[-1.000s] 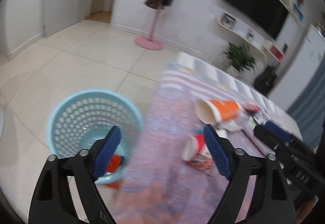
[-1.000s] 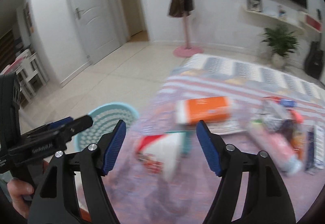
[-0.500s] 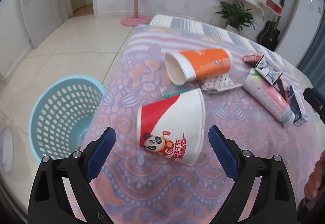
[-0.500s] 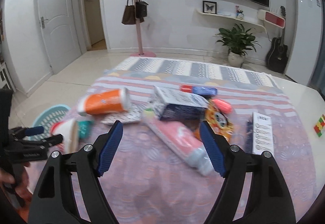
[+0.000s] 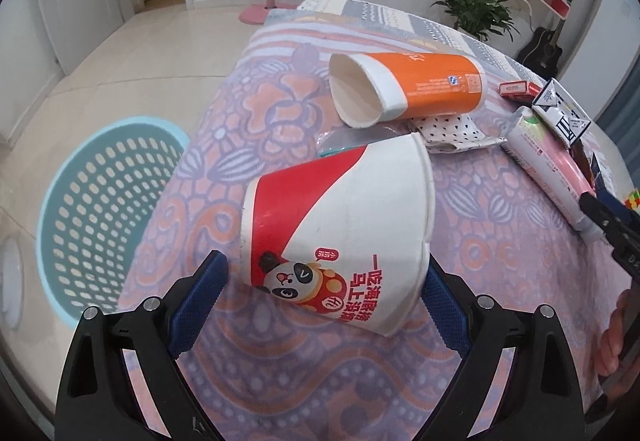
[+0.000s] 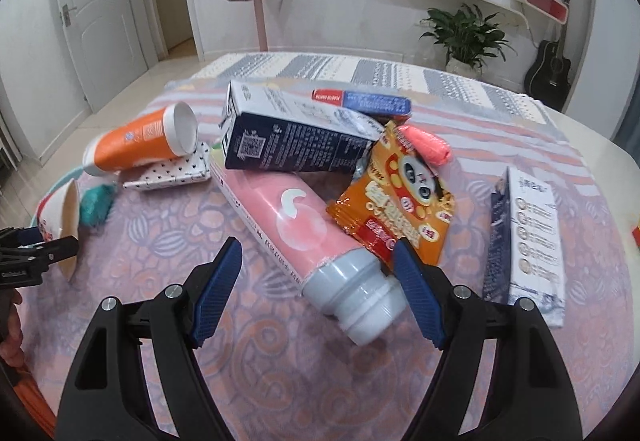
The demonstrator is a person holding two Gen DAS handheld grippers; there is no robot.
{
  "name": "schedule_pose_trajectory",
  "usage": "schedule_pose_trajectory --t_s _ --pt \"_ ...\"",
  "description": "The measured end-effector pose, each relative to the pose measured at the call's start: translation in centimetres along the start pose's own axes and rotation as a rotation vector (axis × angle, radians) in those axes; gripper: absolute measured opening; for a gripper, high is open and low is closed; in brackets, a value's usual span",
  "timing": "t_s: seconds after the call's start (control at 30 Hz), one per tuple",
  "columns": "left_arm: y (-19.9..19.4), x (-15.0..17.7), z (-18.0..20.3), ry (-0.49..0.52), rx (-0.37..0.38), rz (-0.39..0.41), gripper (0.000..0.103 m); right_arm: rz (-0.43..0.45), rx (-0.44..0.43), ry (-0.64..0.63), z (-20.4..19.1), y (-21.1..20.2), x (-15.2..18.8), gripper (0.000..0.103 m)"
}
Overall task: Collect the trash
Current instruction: 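Grasp the panda paper cup with the left tool while the right tool grasps the pink bottle, then move both tools over the blue basket and release the cup and bottle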
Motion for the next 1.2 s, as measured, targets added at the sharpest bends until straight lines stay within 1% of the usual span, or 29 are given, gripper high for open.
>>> schedule_pose_trajectory --t_s 0.03,0.13,0.17,0.2,0.23,0.3,0.4,0.5,0.53,0.6,0.63,0.7,0.8,0.93,0.97,1.0,1.03,1.1,1.2 --pt "0.0 0.0 -0.2 -0.009 0.009 0.001 0.089 -0.018 0.003 -0.016 -0.2 0.5 0.0 0.074" --pt "-0.1 -0.1 -0.9 -0.045 0.043 0.019 0.086 -0.036 0.034 -0.060 -1.0 1.0 0.0 0.074" --pt "-0.2 -0.1 -1.0 -0.053 0.049 0.024 0.082 -0.039 0.030 -0.064 -1.2 1.1 0.0 0.074" --pt "-0.3 -0.1 -1.2 -0.059 0.053 0.031 0.076 -0.042 0.027 -0.063 -1.4 1.0 0.0 0.071" --pt "-0.4 -0.1 -1.2 -0.061 0.053 0.034 0.076 -0.041 0.033 -0.061 -1.5 0.8 0.0 0.068" --pt "-0.5 -0.1 -1.3 -0.068 0.062 0.038 0.076 -0.047 0.021 -0.055 -1.8 0.5 0.1 0.054" --pt "-0.8 -0.1 -1.5 -0.080 0.074 0.042 0.076 -0.064 -0.041 -0.022 -2.2 -0.2 0.4 0.046" --pt "-1.1 -0.1 -1.6 -0.082 0.083 0.048 0.076 -0.087 -0.131 -0.003 -2.8 -0.6 0.7 0.046" --pt "-1.3 0.0 -1.8 -0.083 0.083 0.052 0.076 -0.098 -0.184 0.011 -3.0 -0.7 0.7 0.046" --pt "-1.5 -0.1 -2.0 -0.086 0.087 0.061 0.076 -0.094 -0.212 0.037 -3.1 -0.8 0.3 0.046" --pt "-1.5 -0.1 -2.1 -0.088 0.088 0.065 0.076 -0.090 -0.208 0.047 -3.0 -0.8 0.0 0.047" --pt "-1.6 -0.1 -2.1 -0.087 0.087 0.069 0.076 -0.090 -0.192 0.077 -2.9 -0.2 -0.7 0.061" --pt "-2.0 -0.1 -2.2 -0.083 0.085 0.086 0.076 -0.114 -0.164 0.099 -3.0 1.7 -2.0 0.062" --pt "-2.7 -0.3 -2.3 -0.079 0.084 0.103 0.076 -0.160 -0.120 0.063 -4.3 4.1 -2.6 0.062" --pt "-2.8 -0.3 -2.3 -0.080 0.086 0.107 0.076 -0.169 -0.112 0.059 -4.6 4.6 -2.6 0.061" --pt "-3.0 -0.4 -2.3 -0.081 0.088 0.112 0.076 -0.175 -0.107 0.059 -4.8 4.8 -2.6 0.051" --pt "-3.2 -0.4 -2.4 -0.083 0.090 0.118 0.076 -0.180 -0.122 0.062 -5.1 5.0 -2.4 0.047" --pt "-3.7 -0.6 -2.5 -0.088 0.096 0.132 0.076 -0.173 -0.119 0.062 -5.4 4.7 -2.2 0.045" --pt "-4.6 -0.8 -2.6 -0.088 0.104 0.151 0.076 -0.165 -0.142 0.079 -5.8 3.7 -1.4 0.045"
Point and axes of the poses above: each gripper's, at about its wrist camera, not at the fingertips, and y roughly the way its jaws point, z to its right, x to its underside, the point moved 2 cm from there along y, roughly the way its jaws point, and after that the axes turned 3 degrees about -y, right-handed, at the moved point
